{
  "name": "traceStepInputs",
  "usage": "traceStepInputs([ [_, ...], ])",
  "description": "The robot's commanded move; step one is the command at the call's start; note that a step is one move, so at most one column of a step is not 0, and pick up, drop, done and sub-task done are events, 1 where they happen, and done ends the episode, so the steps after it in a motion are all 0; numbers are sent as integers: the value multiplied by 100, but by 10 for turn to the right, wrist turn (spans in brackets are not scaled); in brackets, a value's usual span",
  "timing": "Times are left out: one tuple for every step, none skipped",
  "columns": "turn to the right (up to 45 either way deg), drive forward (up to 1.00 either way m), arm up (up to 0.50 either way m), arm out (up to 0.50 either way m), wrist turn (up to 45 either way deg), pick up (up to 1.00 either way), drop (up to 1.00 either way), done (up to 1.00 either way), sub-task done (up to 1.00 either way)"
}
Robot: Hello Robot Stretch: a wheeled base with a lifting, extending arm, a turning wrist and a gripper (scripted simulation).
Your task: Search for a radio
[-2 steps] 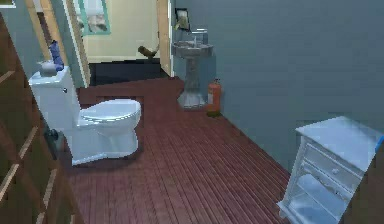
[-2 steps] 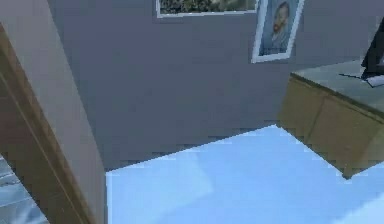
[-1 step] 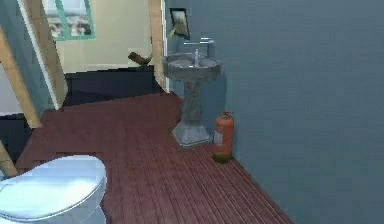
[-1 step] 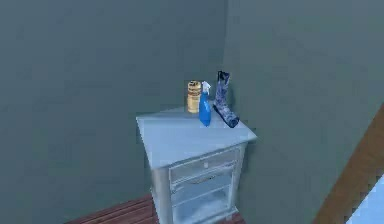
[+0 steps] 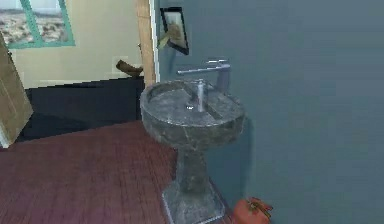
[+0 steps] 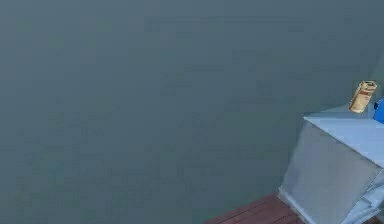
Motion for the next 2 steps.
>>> traceStepInputs([
  [-150, 0, 0, 0, 0, 0, 0, 0, 0],
  [0, 10, 0, 0, 0, 0, 0, 0, 0],
])
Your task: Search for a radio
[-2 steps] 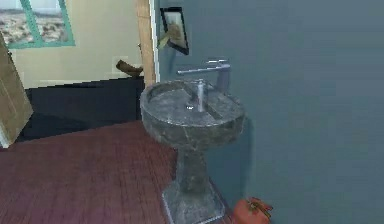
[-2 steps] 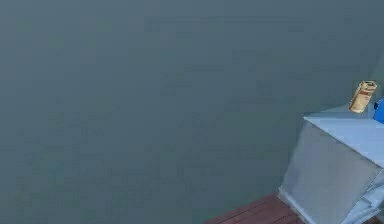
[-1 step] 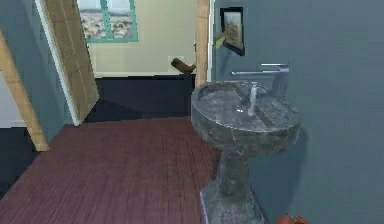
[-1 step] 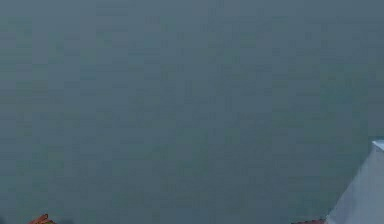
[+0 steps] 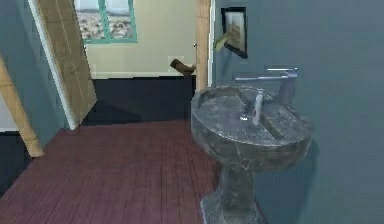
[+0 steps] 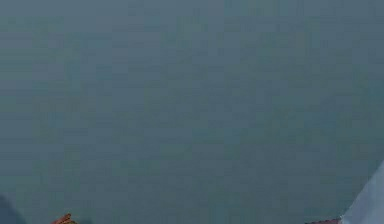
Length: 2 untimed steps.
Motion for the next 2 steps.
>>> traceStepInputs([
  [-60, 0, 0, 0, 0, 0, 0, 0, 0],
  [0, 30, 0, 0, 0, 0, 0, 0, 0],
])
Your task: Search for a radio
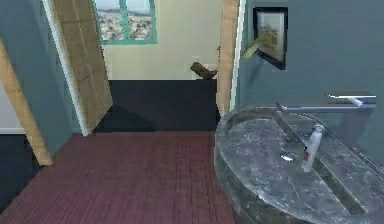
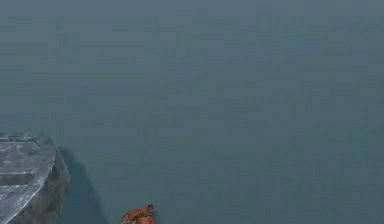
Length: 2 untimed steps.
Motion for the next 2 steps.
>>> traceStepInputs([
  [-450, 0, 0, 0, 0, 0, 0, 0, 0],
  [-30, 0, 0, 0, 0, 0, 0, 0, 0],
])
